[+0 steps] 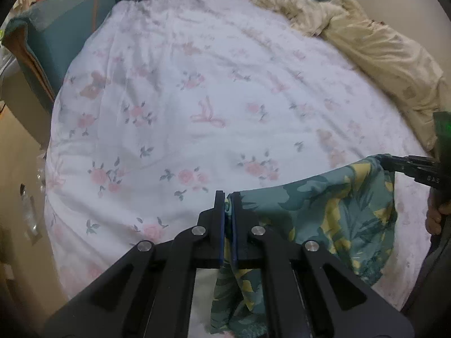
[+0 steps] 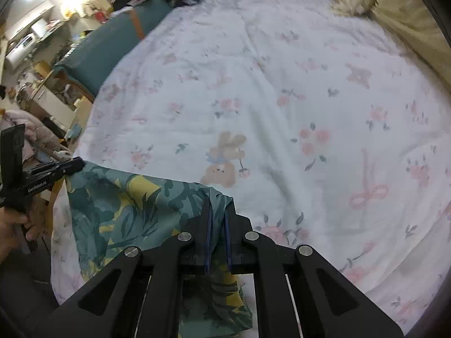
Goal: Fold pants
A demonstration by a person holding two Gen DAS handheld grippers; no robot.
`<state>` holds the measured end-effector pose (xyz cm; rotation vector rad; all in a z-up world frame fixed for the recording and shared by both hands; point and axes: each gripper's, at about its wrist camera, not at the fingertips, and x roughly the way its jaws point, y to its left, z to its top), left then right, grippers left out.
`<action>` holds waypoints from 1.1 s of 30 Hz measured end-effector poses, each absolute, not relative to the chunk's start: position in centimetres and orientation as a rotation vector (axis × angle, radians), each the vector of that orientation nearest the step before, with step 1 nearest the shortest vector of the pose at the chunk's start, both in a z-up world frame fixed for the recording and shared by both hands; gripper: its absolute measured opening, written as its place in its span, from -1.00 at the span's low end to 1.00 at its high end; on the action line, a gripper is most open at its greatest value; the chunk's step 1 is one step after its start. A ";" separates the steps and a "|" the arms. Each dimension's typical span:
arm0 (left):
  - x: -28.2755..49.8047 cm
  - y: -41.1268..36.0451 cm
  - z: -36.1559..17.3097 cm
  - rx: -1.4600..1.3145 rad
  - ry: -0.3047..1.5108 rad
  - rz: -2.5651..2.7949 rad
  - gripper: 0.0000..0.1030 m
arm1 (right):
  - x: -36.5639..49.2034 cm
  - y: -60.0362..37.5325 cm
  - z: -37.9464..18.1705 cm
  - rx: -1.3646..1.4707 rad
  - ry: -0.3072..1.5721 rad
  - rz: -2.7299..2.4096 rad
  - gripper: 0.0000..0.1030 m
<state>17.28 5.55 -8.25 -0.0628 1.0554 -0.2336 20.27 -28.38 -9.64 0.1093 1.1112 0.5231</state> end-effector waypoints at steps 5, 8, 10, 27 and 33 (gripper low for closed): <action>14.4 4.5 -5.8 0.082 1.035 -0.272 -0.96 | 17.9 -28.0 -7.1 0.050 1.070 0.578 -0.87; 12.2 3.4 -4.8 0.157 1.039 -0.287 -0.96 | 15.7 -27.9 -5.6 -0.009 1.040 0.599 -0.87; 10.8 3.0 -4.6 0.174 1.066 -0.319 -0.96 | 14.1 -27.6 -5.0 -0.062 1.041 0.612 -0.88; 3.1 -0.8 -11.0 0.478 1.307 -0.371 -0.89 | 5.1 -24.0 -11.2 -0.478 1.331 0.627 -0.90; 4.3 2.4 -7.8 0.134 1.387 -0.317 -0.23 | 5.1 -24.6 -9.4 -0.490 1.328 0.575 -0.66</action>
